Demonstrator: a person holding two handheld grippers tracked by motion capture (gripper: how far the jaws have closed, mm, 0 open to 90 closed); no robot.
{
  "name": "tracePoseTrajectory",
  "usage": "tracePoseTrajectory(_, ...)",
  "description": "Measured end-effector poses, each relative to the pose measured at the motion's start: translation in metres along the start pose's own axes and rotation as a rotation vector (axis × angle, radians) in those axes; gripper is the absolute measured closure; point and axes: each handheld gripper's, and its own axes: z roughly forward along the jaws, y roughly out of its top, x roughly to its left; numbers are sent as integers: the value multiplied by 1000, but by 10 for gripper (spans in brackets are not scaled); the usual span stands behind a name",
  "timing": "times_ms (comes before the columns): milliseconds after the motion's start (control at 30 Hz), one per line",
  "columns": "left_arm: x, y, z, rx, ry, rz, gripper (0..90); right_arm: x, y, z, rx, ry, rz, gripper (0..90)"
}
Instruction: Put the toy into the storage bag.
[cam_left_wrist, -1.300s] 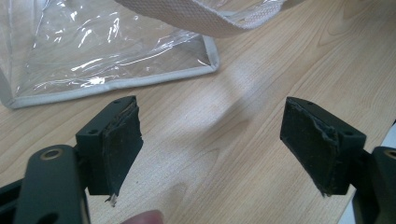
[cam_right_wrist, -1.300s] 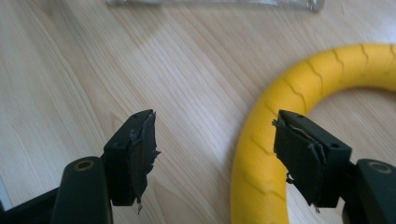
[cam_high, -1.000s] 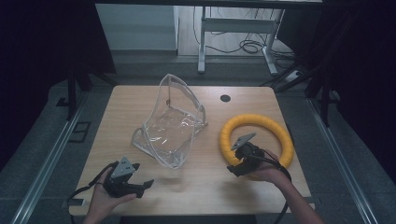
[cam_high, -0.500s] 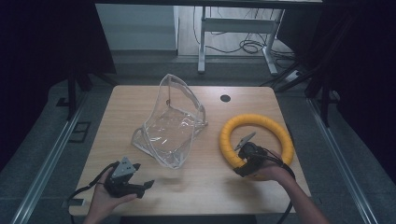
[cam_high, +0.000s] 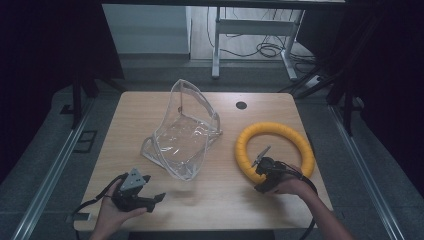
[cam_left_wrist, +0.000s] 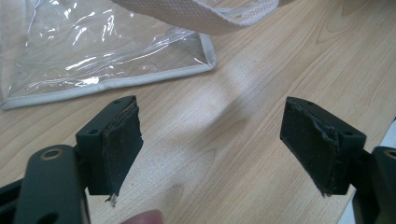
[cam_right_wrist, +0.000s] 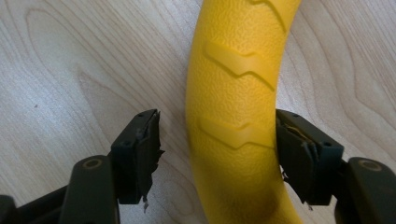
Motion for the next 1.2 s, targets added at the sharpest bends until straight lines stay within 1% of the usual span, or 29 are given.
tracePoseTrajectory(67,0,0,0,0,0,0,204,-1,0,0,6,5,5,356)
tracePoseTrajectory(133,0,0,0,0,0,0,205,-2,0,0,13,2,0,368)
tracePoseTrajectory(167,0,0,0,0,0,0,205,-3,0,2,29,-1,-7,372)
tracePoseTrajectory(267,0,0,0,-1,0,1,205,-3,0,3,41,0,-10,378)
tracePoseTrajectory(300,0,0,0,-1,1,1,205,-4,-1,6,53,-4,-15,386)
tracePoseTrajectory(333,0,0,0,0,1,1,205,-4,-1,6,53,-4,-15,386)
tracePoseTrajectory(367,0,0,0,-1,0,0,205,-5,-1,6,47,1,-19,430)
tracePoseTrajectory(400,0,0,0,-1,0,0,205,-5,-1,6,47,1,-19,430)
tracePoseTrajectory(433,0,0,0,-1,-1,0,205,-8,-1,5,43,-1,-17,477)
tracePoseTrajectory(467,0,0,0,-1,-1,0,205,-8,-1,5,43,-1,-17,477)
tracePoseTrajectory(500,0,0,0,-1,0,0,205,-10,-1,5,51,19,-25,484)
tracePoseTrajectory(567,0,0,0,-1,0,1,205,-10,0,5,56,20,-31,486)
tracePoseTrajectory(600,0,0,-1,-4,1,0,204,-10,3,5,74,16,-46,493)
tracePoseTrajectory(633,0,0,-1,-5,2,0,205,-9,3,5,77,15,-51,496)
tracePoseTrajectory(700,0,0,-1,-6,3,0,205,-9,4,5,76,14,-60,500)
tracePoseTrajectory(800,0,0,-1,-6,3,0,205,-7,4,5,80,-2,-73,504)
tracePoseTrajectory(867,0,0,-1,-5,4,0,205,-7,4,4,79,-3,-80,506)
tracePoseTrajectory(933,1,0,-1,-6,4,0,205,-5,5,0,61,-23,-83,509)
tracePoseTrajectory(967,1,0,-1,-6,4,0,205,-5,5,0,61,-23,-83,509)
tracePoseTrajectory(1033,1,0,-1,-7,4,-1,205,-5,8,-8,36,-27,-91,512)
tracePoseTrajectory(1100,1,0,-1,-7,4,0,205,-4,9,-10,26,-24,-88,512)
tracePoseTrajectory(1167,1,0,-1,-6,5,1,205,-3,10,-16,12,-42,-92,513)
tracePoseTrajectory(1200,1,0,-1,-7,5,0,205,-3,11,-18,-2,-41,-90,514)
